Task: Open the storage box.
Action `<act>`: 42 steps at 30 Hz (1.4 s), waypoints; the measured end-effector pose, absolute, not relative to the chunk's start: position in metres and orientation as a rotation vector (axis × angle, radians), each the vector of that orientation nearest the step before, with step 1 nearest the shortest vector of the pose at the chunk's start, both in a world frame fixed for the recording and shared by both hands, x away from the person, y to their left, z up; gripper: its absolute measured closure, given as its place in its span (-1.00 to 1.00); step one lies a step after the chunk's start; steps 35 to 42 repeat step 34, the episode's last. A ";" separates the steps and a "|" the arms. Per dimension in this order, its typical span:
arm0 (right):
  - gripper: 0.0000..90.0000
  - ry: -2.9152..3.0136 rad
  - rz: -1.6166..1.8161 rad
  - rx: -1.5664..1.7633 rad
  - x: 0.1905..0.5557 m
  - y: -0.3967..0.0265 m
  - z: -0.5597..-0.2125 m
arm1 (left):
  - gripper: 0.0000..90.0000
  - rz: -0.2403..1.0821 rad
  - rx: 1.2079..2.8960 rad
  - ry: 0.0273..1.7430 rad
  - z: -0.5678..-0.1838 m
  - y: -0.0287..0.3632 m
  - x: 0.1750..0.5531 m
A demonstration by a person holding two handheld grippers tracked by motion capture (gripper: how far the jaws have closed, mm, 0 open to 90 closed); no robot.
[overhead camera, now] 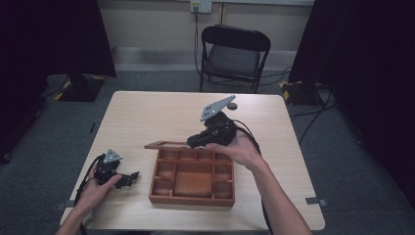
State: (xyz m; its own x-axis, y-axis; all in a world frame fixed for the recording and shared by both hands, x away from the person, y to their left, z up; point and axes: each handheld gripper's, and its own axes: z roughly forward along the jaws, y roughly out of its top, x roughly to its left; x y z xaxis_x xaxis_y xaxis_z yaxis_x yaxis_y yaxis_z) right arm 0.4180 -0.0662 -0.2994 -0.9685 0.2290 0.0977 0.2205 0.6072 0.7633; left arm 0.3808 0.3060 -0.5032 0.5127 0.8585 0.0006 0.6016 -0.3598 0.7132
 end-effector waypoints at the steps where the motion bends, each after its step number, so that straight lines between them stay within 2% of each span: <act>1: 0.88 2.808 1.332 0.394 0.418 -0.066 -0.299 | -0.99 0.498 2.092 1.187 -0.503 0.306 0.381; 42: 0.88 2.811 1.328 0.388 0.417 -0.066 -0.300 | -0.99 0.496 2.094 1.186 -0.503 0.306 0.381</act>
